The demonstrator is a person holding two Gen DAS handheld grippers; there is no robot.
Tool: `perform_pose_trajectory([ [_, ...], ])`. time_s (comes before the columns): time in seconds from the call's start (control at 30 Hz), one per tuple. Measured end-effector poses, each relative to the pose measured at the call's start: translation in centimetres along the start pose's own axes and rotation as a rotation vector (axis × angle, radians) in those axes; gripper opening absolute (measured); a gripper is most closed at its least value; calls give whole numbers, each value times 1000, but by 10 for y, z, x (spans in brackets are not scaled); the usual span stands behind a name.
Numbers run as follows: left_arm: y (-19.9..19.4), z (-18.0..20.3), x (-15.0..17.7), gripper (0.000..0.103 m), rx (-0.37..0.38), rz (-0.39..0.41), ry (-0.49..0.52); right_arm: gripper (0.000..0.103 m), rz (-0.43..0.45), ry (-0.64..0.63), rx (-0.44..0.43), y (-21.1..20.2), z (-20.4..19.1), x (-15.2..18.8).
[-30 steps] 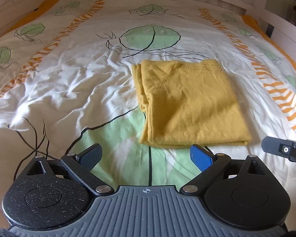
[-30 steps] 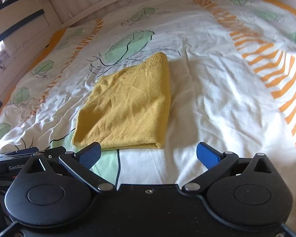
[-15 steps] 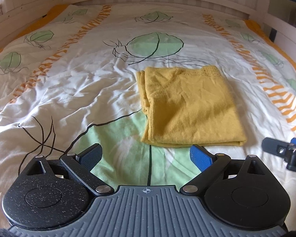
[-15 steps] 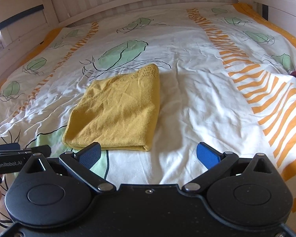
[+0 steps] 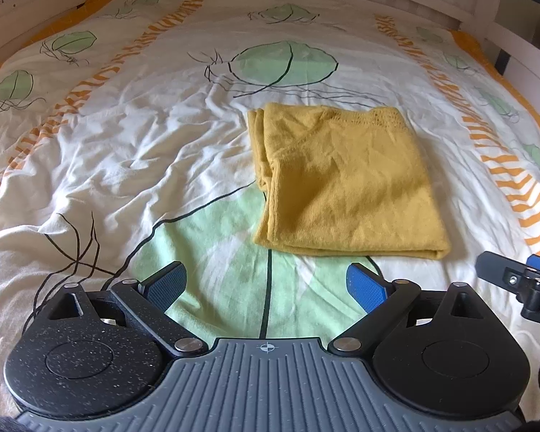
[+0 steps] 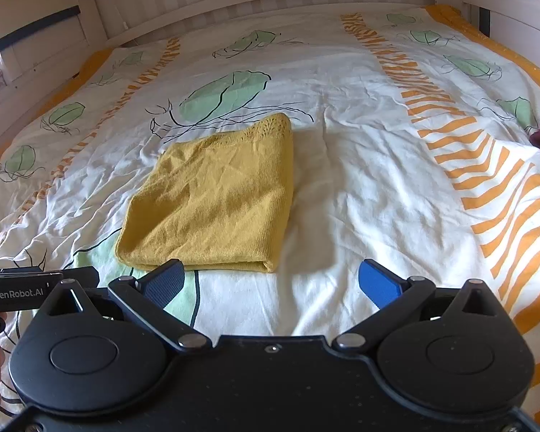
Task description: Fold small clothes
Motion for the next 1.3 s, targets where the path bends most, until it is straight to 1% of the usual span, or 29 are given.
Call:
perform_pose_trajectory([
  [0.23,6,-1,2,96,0,-21,3,103,-11,15,1,6,3,2],
  [0.57,9,-3,1,96,-6,-29,-8,103,-21,21,-10,12,3,0],
  [1.3,9,-2,-3,96,-14,-15,3,103,-25,31,-25,17,2,-2],
])
Point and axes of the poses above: each gripper's, at about its wrist camera, not at the fingertips, and y roughly the way its jaws point, z to its right, x to its underside, the point moved 7 cm from there along y, roughly the way its jaws point, and after that the axes turned 12 degrees about -z, right-handed, at the moved point
